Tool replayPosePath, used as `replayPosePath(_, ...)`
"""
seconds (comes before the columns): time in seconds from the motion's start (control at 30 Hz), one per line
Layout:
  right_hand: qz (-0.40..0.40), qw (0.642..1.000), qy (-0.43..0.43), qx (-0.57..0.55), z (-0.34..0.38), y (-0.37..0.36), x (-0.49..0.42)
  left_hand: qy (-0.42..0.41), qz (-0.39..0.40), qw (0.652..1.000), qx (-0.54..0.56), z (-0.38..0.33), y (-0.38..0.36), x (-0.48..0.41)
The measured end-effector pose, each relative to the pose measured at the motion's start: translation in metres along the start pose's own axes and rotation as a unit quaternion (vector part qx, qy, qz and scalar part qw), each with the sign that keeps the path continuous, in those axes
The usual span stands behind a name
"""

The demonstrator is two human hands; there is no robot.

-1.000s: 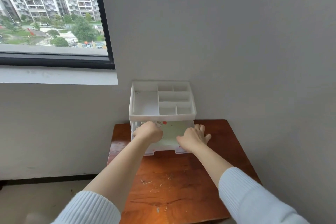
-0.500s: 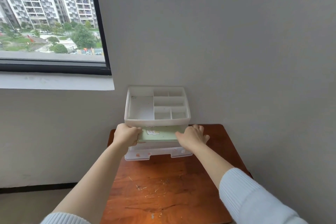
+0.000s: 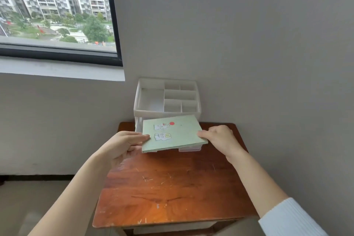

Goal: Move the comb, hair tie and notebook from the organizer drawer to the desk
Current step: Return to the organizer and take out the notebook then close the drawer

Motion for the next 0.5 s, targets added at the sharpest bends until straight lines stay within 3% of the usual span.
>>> replayPosePath(0.13, 0.132, 0.980, 0.070, -0.128, -0.006, -0.014, 0.018, -0.016, 0.049, 0.995, -0.083, 0.019, -0.004, 0.013)
replayPosePath(0.23, 0.180, 0.969, 0.107, -0.130, -0.015, -0.034, 0.024, -0.055, 0.005, 0.984, -0.169, 0.029, 0.000, 0.013)
replayPosePath(0.37, 0.114, 0.980, 0.154, -0.060, -0.026, -0.043, 0.020, -0.163, -0.071, 0.956, -0.234, 0.029, 0.008, 0.014)
replayPosePath(0.5, 0.038, 0.984, 0.170, -0.035, -0.029, -0.044, 0.010, -0.227, -0.086, 0.940, -0.240, 0.025, 0.010, 0.007)
Point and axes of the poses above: each hand's wrist, its own x-axis away from the middle knuckle, its own y-axis out of the back of the hand, z = x × y, the point moved 8 cm from there along -x, towards the middle knuckle, and after that the axes turned 10 degrees about x, right-handed, at the moved point
